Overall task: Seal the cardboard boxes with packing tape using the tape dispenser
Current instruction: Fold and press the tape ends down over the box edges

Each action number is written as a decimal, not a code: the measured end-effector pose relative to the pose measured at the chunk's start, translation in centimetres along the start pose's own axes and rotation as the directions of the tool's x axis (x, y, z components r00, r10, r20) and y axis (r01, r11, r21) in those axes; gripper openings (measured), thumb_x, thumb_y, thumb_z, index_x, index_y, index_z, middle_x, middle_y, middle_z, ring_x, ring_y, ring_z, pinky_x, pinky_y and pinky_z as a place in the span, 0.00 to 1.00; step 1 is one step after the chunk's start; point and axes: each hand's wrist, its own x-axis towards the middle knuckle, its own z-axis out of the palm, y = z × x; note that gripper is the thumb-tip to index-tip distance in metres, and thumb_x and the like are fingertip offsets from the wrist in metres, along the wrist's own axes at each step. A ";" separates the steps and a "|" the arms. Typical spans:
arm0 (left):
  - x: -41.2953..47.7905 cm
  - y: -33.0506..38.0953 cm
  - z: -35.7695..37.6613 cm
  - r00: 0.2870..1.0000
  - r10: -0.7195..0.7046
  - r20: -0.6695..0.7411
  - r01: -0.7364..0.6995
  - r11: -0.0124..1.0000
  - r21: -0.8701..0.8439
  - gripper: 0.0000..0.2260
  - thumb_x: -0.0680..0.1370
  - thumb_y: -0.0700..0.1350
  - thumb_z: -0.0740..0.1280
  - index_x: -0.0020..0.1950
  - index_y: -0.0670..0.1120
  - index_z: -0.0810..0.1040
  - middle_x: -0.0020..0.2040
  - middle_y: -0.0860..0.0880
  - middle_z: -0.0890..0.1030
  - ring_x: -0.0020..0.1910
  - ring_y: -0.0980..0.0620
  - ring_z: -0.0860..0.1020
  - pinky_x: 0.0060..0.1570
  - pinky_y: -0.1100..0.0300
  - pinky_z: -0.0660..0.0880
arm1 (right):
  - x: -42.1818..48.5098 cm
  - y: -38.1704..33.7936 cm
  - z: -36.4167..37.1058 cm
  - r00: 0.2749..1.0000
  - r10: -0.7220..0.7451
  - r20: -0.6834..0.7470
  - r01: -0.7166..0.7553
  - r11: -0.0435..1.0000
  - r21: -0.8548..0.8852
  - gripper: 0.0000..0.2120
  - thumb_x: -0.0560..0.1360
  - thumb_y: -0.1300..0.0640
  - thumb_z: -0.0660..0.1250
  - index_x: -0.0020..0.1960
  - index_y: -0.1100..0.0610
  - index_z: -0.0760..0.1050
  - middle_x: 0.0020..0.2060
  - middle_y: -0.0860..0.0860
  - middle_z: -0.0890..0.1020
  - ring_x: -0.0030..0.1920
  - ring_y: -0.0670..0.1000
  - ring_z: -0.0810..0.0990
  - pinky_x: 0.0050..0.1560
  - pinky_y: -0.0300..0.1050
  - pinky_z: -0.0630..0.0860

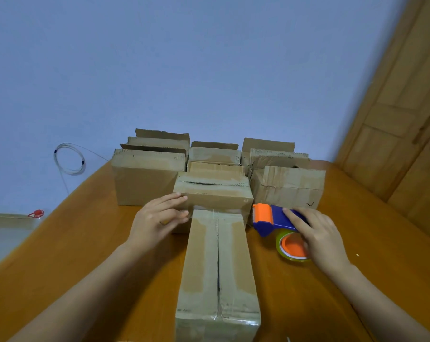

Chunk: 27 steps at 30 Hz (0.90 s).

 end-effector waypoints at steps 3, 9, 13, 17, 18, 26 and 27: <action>-0.6 0.8 0.7 0.994 -0.103 -0.026 0.101 0.993 -0.065 0.17 0.79 0.57 0.62 0.46 0.48 0.85 0.60 0.51 0.80 0.64 0.52 0.75 0.62 0.53 0.74 | -0.6 -0.9 0.8 0.999 0.033 0.006 -0.033 0.999 0.024 0.45 0.54 0.66 0.82 0.67 0.56 0.67 0.53 0.61 0.80 0.51 0.61 0.80 0.46 0.56 0.78; -1.7 1.1 1.3 0.981 -0.177 0.075 0.181 0.982 -0.051 0.13 0.78 0.55 0.62 0.53 0.52 0.84 0.68 0.52 0.74 0.72 0.53 0.67 0.68 0.51 0.67 | -0.9 -2.5 1.5 0.998 0.062 0.002 -0.062 0.995 0.072 0.44 0.54 0.64 0.83 0.67 0.56 0.67 0.53 0.60 0.80 0.54 0.59 0.75 0.44 0.56 0.79; -5.0 0.6 1.6 0.950 -0.063 0.306 0.017 0.989 0.149 0.11 0.76 0.50 0.62 0.52 0.55 0.83 0.74 0.51 0.67 0.76 0.52 0.58 0.70 0.42 0.62 | -1.0 -2.9 1.8 0.996 0.092 0.004 -0.091 0.991 0.096 0.45 0.55 0.65 0.83 0.67 0.56 0.67 0.53 0.60 0.80 0.55 0.57 0.72 0.44 0.57 0.79; -5.3 1.5 0.7 0.950 -0.284 0.129 0.260 0.950 0.174 0.16 0.76 0.50 0.58 0.58 0.55 0.81 0.75 0.51 0.64 0.76 0.54 0.57 0.71 0.45 0.62 | -1.1 -3.0 1.9 0.995 0.096 -0.007 -0.095 0.990 0.101 0.44 0.55 0.69 0.81 0.67 0.56 0.67 0.52 0.61 0.80 0.55 0.57 0.71 0.45 0.58 0.78; -4.4 1.9 0.4 0.940 -0.334 0.073 0.321 0.935 0.153 0.17 0.76 0.50 0.57 0.58 0.54 0.81 0.74 0.51 0.64 0.75 0.55 0.57 0.71 0.46 0.60 | -1.0 -3.0 1.9 0.995 0.099 -0.005 -0.098 0.991 0.094 0.44 0.55 0.69 0.81 0.67 0.56 0.67 0.52 0.61 0.80 0.55 0.58 0.72 0.45 0.58 0.77; -3.0 5.5 1.6 0.920 -0.352 0.172 0.339 0.936 0.098 0.24 0.78 0.42 0.61 0.74 0.50 0.62 0.78 0.47 0.51 0.77 0.59 0.42 0.74 0.41 0.43 | -1.1 -3.1 1.5 0.995 0.095 -0.008 -0.095 0.993 0.069 0.44 0.56 0.71 0.80 0.67 0.55 0.66 0.52 0.60 0.80 0.52 0.61 0.78 0.44 0.58 0.78; -3.3 5.8 1.9 0.895 -0.393 0.210 0.391 0.919 0.054 0.27 0.79 0.39 0.63 0.75 0.51 0.58 0.78 0.49 0.47 0.76 0.60 0.39 0.74 0.42 0.40 | -1.1 -3.2 1.5 0.995 0.098 -0.008 -0.097 0.993 0.071 0.44 0.56 0.71 0.80 0.67 0.55 0.66 0.52 0.60 0.80 0.52 0.61 0.78 0.44 0.58 0.78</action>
